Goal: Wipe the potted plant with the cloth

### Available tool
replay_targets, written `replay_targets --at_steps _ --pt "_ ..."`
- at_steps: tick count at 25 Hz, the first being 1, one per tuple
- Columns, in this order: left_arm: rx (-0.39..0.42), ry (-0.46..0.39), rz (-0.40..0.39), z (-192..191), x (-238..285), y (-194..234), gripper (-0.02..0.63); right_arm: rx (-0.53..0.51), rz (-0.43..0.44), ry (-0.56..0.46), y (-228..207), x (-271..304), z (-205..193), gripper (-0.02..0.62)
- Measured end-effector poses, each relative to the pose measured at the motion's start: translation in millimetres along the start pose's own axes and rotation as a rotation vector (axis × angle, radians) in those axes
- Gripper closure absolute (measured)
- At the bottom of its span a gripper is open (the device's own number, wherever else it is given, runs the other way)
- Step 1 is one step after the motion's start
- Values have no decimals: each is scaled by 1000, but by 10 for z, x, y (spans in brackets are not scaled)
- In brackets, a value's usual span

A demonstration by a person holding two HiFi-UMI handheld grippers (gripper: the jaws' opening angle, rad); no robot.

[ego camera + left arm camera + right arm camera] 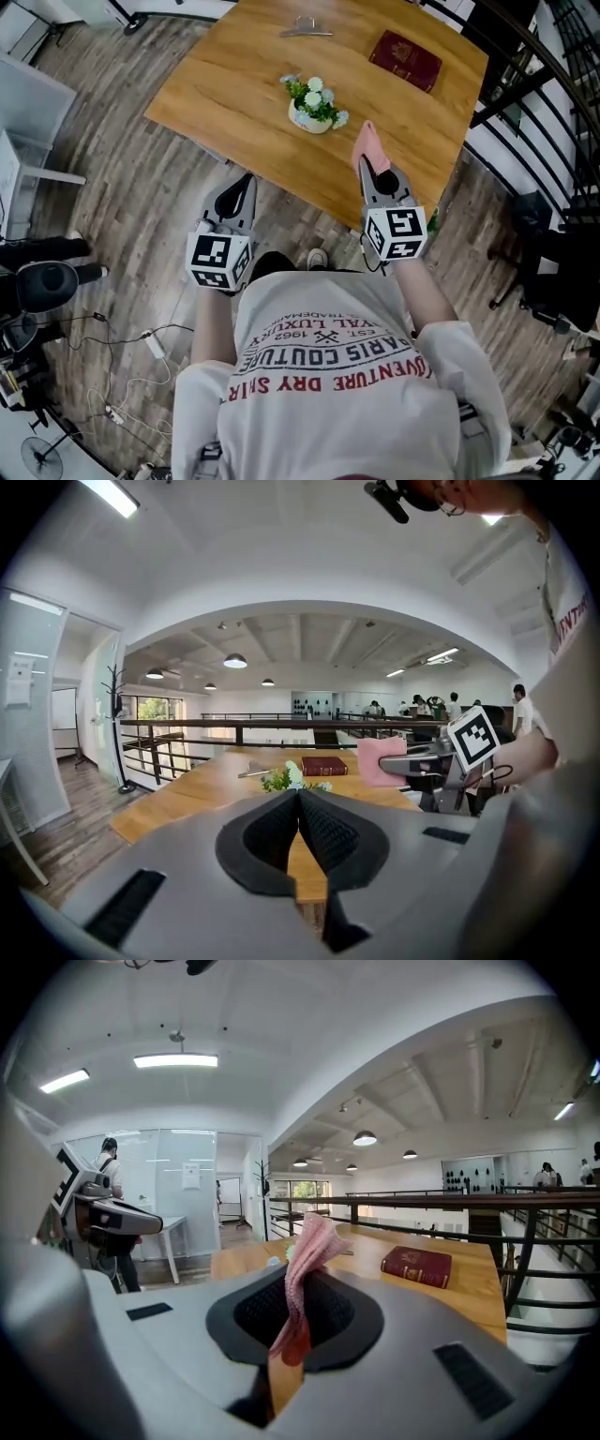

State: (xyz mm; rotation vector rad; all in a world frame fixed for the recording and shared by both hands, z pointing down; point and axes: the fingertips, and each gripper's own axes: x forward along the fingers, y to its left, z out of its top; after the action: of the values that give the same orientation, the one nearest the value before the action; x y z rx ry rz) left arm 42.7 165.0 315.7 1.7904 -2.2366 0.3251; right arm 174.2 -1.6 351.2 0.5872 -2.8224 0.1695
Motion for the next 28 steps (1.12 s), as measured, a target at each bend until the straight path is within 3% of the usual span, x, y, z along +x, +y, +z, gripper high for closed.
replay_targets --at_steps 4,8,15,22,28 --pt "53 44 -66 -23 468 147 591 45 -57 69 -191 232 -157 557" --pt "87 76 -181 -89 957 311 591 87 -131 166 -292 517 -392 557" --pt "92 119 -453 -311 1693 508 591 232 -297 282 -397 918 -839 557" --pt "166 193 -642 -595 2336 557 591 289 -379 378 -386 1343 -1312 557" --pt "246 250 -809 -772 2579 401 591 251 -443 410 -375 1575 -1423 555"
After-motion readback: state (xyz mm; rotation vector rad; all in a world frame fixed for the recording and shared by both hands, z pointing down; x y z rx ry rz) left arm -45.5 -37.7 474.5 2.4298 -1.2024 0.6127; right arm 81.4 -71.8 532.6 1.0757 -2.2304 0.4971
